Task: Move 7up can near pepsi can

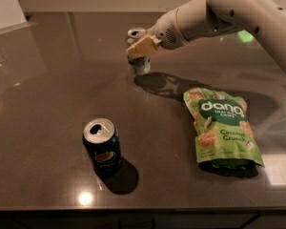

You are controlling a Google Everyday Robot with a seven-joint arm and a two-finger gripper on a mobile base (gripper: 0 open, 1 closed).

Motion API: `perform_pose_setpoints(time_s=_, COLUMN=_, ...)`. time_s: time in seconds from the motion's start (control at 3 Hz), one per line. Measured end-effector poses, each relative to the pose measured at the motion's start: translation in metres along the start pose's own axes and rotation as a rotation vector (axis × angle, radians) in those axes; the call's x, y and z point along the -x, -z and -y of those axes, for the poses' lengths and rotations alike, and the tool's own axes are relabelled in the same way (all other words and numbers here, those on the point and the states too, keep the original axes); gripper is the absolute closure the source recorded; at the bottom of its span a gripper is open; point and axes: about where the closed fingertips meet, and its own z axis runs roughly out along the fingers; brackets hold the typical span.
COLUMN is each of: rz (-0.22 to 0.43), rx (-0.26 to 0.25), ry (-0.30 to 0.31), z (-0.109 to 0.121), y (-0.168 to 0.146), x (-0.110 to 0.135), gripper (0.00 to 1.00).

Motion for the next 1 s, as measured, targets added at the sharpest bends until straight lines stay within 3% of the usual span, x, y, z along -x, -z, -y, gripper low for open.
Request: perform_pose_setpoints(time_s=1.0, rz=0.071, rx=0.223, ry=0.201, z=-0.08, y=0.067, x=-0.04, gripper=1.0)
